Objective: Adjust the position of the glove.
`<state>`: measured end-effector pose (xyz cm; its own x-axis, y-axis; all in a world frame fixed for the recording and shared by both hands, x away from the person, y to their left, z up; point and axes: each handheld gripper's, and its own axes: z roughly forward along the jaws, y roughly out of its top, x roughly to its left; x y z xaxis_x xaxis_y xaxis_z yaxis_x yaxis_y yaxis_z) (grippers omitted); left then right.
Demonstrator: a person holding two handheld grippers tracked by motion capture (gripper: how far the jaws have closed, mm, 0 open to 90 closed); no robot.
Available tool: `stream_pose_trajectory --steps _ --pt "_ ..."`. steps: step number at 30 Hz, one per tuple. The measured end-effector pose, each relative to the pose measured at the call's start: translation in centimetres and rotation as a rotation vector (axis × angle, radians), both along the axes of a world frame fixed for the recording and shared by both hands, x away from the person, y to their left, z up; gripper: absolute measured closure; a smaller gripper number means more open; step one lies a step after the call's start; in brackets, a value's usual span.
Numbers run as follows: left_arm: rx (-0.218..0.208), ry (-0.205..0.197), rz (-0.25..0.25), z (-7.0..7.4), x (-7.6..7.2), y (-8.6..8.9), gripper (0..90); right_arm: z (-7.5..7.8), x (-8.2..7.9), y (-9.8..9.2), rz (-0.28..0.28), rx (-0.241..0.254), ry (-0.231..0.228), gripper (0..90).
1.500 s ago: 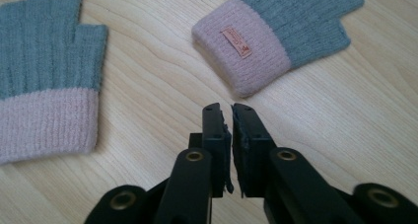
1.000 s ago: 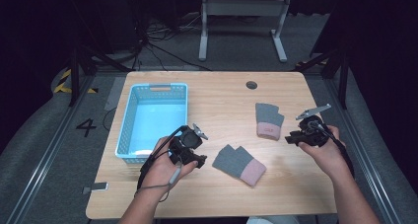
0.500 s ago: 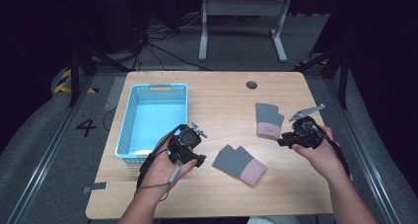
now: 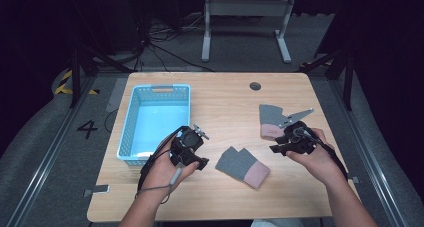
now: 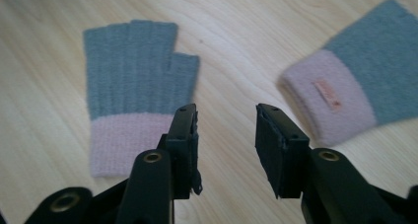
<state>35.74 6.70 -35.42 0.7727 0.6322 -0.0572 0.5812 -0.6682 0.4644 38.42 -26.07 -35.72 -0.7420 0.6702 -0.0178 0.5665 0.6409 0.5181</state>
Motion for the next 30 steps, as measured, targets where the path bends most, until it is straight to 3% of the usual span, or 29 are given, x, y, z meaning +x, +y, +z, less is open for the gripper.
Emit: stream_pose_trajectory --steps 2,3,8,22,30 --pt "0.002 0.005 -0.003 0.0 0.0 0.0 45.4 -0.3 0.0 0.9 0.027 0.004 0.039 61.6" --pt "0.002 0.005 -0.003 0.0 0.0 0.0 45.5 -0.3 0.0 0.9 0.027 0.004 0.039 61.6" --pt "-0.004 0.017 -0.002 0.0 0.0 0.1 45.4 -0.4 0.2 1.9 0.029 0.034 0.137 58.5" --pt "-0.016 0.023 0.001 0.2 0.1 0.3 45.0 -2.9 0.5 4.6 0.056 -0.054 0.206 53.0" --pt "-0.017 0.027 -0.001 0.1 0.1 0.3 44.8 -5.1 0.6 6.5 0.086 -0.129 0.256 48.1"
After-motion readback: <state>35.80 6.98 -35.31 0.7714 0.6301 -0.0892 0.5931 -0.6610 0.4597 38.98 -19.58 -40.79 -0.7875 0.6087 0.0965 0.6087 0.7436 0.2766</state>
